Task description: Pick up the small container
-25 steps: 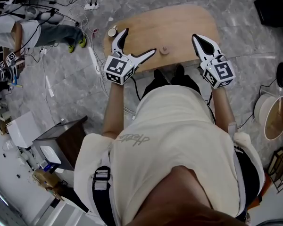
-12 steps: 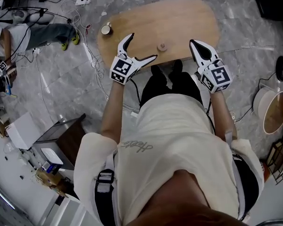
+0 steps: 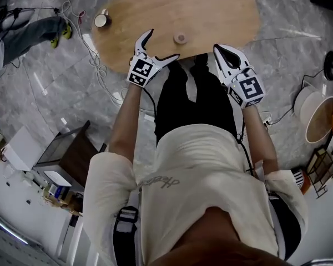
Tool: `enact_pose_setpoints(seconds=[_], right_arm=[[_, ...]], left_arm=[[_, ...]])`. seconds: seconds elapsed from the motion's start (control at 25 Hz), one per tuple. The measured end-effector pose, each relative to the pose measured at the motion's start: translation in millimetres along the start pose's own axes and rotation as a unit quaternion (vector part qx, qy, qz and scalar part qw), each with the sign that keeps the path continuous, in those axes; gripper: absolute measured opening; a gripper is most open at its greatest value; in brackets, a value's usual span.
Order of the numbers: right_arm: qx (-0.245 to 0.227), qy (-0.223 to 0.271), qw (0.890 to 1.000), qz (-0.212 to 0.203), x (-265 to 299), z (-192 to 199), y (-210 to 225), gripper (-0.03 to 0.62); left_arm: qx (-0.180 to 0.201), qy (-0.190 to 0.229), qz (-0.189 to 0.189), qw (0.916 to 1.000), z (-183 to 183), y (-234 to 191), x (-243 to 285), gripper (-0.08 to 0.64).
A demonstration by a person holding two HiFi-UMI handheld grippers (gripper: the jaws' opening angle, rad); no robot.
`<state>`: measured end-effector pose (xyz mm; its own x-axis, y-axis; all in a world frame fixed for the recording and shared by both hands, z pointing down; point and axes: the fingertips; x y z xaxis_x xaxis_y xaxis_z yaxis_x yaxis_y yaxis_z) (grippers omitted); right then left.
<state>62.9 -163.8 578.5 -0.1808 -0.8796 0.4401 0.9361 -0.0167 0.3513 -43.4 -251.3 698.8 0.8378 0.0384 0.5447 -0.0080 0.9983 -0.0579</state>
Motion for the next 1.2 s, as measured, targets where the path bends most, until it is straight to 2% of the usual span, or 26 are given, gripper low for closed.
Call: enact_pose_setpoints(seconds=[0.16,0.36,0.64,0.84,1.0,1.2], right_arm=[[0.011,-0.018,1.0,-0.02,23.8,39.8,14.1,-0.002],[0.02,-0.04,0.998,-0.043,57.5,83.5,36.8,-0.002],[0.024,-0.065,0.996,-0.064,99.8,147.2,66.7,-0.002],[0.043,-0.093,0.993,-0.066,107.8,192.8,80.8,-0.001],[0.047,-0.112,0.99,-0.068,107.4,222.5,88.5,-0.002],[0.058,-0.12,0.989,-0.06,106.5,242.4,102.4,-0.002]], left_arm=[[-0.005,0.007,0.011,0.9999,40.7,-1.9,50.2,0.583],[-0.021,-0.02,0.006,0.9996,104.0,-7.7,100.3,0.583],[-0.039,-0.052,-0.041,0.997,193.2,-21.5,157.9,0.583],[-0.057,-0.067,-0.044,0.9951,240.9,-11.7,194.1,0.583],[-0.039,-0.068,-0.041,0.9961,262.4,-4.5,215.3,0.583],[0.014,-0.071,-0.029,0.9969,270.2,5.1,239.0,0.583]])
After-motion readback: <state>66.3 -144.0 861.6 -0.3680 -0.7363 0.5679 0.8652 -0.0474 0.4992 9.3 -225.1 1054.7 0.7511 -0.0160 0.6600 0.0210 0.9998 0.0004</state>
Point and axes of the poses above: the fingertips, and each gripper's own axes: x forward along the fingers, y to its right, z out of its underside, and after that the axes turned 6 degrees about x, right-handed
